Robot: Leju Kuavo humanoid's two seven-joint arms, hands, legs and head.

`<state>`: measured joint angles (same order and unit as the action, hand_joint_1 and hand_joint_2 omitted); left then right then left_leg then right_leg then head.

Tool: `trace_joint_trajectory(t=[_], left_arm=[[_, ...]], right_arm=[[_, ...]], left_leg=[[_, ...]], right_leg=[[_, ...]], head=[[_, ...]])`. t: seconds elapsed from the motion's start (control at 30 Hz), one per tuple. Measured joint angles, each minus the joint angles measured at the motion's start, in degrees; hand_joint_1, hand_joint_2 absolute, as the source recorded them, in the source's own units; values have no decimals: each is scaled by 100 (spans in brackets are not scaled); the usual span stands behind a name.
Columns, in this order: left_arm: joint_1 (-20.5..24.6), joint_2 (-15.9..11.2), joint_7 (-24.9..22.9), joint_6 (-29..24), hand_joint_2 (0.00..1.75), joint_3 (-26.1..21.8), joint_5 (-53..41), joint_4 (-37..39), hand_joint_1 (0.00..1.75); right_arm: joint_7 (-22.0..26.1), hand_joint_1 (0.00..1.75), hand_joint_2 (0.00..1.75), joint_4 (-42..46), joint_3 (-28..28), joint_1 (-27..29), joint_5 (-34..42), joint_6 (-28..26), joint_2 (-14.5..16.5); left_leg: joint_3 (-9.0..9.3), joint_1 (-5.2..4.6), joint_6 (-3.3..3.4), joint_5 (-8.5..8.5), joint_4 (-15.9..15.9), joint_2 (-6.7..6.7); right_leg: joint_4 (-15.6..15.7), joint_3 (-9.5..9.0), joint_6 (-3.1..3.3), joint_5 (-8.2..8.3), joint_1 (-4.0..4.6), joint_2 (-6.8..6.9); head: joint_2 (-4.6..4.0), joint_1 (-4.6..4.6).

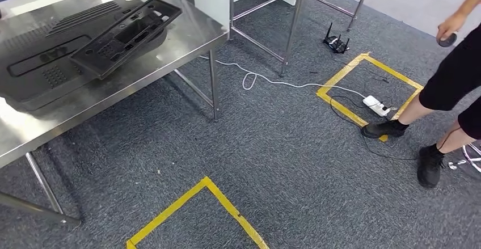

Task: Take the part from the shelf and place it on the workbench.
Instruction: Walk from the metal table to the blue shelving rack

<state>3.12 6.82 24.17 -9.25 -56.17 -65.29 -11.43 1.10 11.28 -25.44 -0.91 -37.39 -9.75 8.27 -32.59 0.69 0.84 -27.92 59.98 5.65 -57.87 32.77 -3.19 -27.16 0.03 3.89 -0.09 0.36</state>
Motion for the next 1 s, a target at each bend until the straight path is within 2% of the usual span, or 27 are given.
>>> trace_joint_trajectory(t=[0.03, 0.07, 0.1, 0.13, 0.17, 0.2, 0.23, 0.27, 0.3, 0.33, 0.37, 0.43, 0.5, 0.57, 0.6, 0.63, 0.7, 0.73, 0.77, 0.8, 0.83, 0.87, 0.9, 0.97, 1.0], left_arm=[[6, 0, 3, 0, 0, -1, -2, 0, 0], [13, 1, 4, 0, 0, -2, -3, 0, 0], [18, 1, 7, 0, 0, -2, -4, 0, 0], [19, -1, 9, 0, 0, -3, -4, 0, 0], [14, -3, 11, 0, 0, -7, -4, 0, 0], [5, -5, 13, 0, 0, -11, -4, 0, 0], [-5, -6, 13, 0, 0, -16, -4, 0, 0], [-14, -6, 13, 0, 0, -20, -4, 0, 0], [-20, -6, 12, 0, 0, -21, -4, 0, 0], [-23, -8, 11, -1, 0, -22, -4, 0, 0], [-25, -12, 11, -1, 0, -23, -4, 0, 0], [-27, -17, 12, -2, 0, -25, -5, 2, 0], [-22, -15, 13, -3, 0, -26, -6, 5, 0], [-11, -14, 14, -7, 0, -27, -7, 5, 0], [-6, -14, 14, -11, 0, -28, -7, 4, 0], [-2, -14, 14, -15, 0, -30, -7, 2, 0], [-3, -14, 14, -21, 0, -32, -7, 0, 0], [-10, -14, 13, -23, 0, -33, -7, 0, 0], [-17, -14, 11, -27, 0, -35, -7, 0, 0], [-22, -13, 9, -31, 0, -39, -7, 0, 0], [-23, -11, 5, -34, 0, -43, -7, 0, 0], [-21, -8, 1, -35, 0, -46, -7, 0, 0], [-17, -4, -5, -36, 0, -49, -7, -1, 0], [-17, 4, -22, -38, 0, -51, -7, -1, 0], [-16, 6, -33, -40, 0, -52, -7, -1, 0]], right_arm=[[-1, 0, 0, -1, -1, 2, 0, 1, -1], [-2, 0, 0, -1, -1, 9, 0, 1, -2], [-2, 0, 0, -2, -1, 21, 1, 1, -4], [-3, 0, 0, -3, -2, 29, 1, 1, -4], [-4, 0, 0, -4, -1, 29, 1, 2, -2], [-4, 0, 0, -4, -1, 26, 1, 3, 3], [-5, 0, 0, -4, -1, 21, 1, 4, 7], [-5, 0, 0, -4, 0, 19, 1, 5, 10], [-5, 0, 0, -4, 0, 21, 1, 5, 10], [-5, 0, 0, -4, 0, 24, 1, 5, 9], [-5, 0, 0, -4, 0, 25, 1, 5, 8], [-5, 0, 0, -4, 0, 21, -5, 7, 8], [-8, 0, 0, -4, 0, 20, -20, 7, 7], [-12, 0, 0, -6, 0, 41, -28, 7, 6], [-13, 0, 0, -7, -1, 56, -30, 7, 4], [-14, 0, 0, -8, -1, 65, -31, 7, 3], [-14, 0, 0, -9, -1, 55, -38, 8, 2], [-14, 0, 0, -9, 0, 42, -43, 9, 4], [-14, 0, 0, -9, 0, 33, -50, 11, 6], [-15, 0, 0, -9, 0, 33, -57, 14, 7], [-21, 0, 0, -9, 0, 37, -66, 15, 7], [-28, 0, 0, -9, 0, 42, -76, 16, 4], [-36, 0, 0, -9, -1, 43, -85, 16, 1], [-47, 0, 0, -9, -1, 20, -96, 17, -3], [-49, 0, 0, -9, -1, 7, -98, 20, -4]], left_leg=[[22, 3, -36, -4, -16, 56], [42, 14, -73, -8, -23, 70], [52, 23, -107, -38, 4, 8], [22, 28, -133, -124, 112, -112], [-67, 35, -151, -272, 340, -269], [-208, 37, -160, -457, 666, -411], [-376, 38, -167, -628, 1024, -494], [-515, 41, -174, -719, 1304, -536], [-584, 48, -182, -702, 1418, -554], [-550, 62, -190, -567, 1310, -570], [-431, 84, -202, -357, 1019, -609], [-141, 144, -229, -50, 359, -853], [-34, 147, -216, -10, 94, -1023], [-42, 111, -139, -3, 70, -930], [-40, 105, -91, 11, 57, -867], [-39, 107, -46, 25, 41, -800], [-42, 101, 12, 32, 27, -652], [-49, 93, 30, 28, 27, -567], [-53, 85, 36, 24, 28, -480], [-56, 80, 40, 20, 28, -398], [-58, 77, 42, 17, 28, -323], [-55, 77, 40, 15, 28, -255], [-48, 72, 33, 12, 28, -193], [-14, 39, -13, -14, 28, -80], [12, 28, -48, -28, 21, -21]], right_leg=[[6, 11, 41, 16, 12, -62], [27, -11, 87, 51, -15, -129], [57, -40, 123, 87, -41, -193], [87, -71, 154, 123, -73, -253], [108, -101, 182, 158, -106, -313], [109, -100, 198, 164, -101, -375], [106, -99, 212, 169, -100, -444], [103, -101, 223, 174, -96, -525], [99, -105, 225, 173, -96, -608], [90, -110, 222, 172, -102, -698], [75, -115, 210, 164, -113, -789], [-5, -82, 151, 126, -120, -952], [-61, -4, 66, 108, -123, -1079], [-42, 76, -4, 131, -138, -1189], [-69, 115, -27, 120, -138, -1140], [-183, 189, -35, 66, -127, -1014], [-758, 484, -16, -192, -107, -649], [-1141, 686, -5, -345, -103, -535], [-1471, 859, -8, -457, -105, -482], [-1631, 944, -27, -491, -107, -456], [-1591, 921, -61, -450, -106, -433], [-1319, 770, -98, -339, -103, -385], [-909, 535, -123, -206, -93, -268], [-229, 155, -100, -7, -55, 32], [-85, 84, -56, 31, -34, 115]], head=[[0, -2], [0, -3], [0, -10], [0, -24], [0, -41], [0, -54], [0, -61], [0, -62], [0, -62], [0, -62], [0, -62], [0, -65], [0, -66], [0, -67], [0, -66], [0, -48], [0, -10], [0, 6], [0, 9], [0, 9], [0, 11], [0, 11], [0, 13], [0, 11], [0, 9]])
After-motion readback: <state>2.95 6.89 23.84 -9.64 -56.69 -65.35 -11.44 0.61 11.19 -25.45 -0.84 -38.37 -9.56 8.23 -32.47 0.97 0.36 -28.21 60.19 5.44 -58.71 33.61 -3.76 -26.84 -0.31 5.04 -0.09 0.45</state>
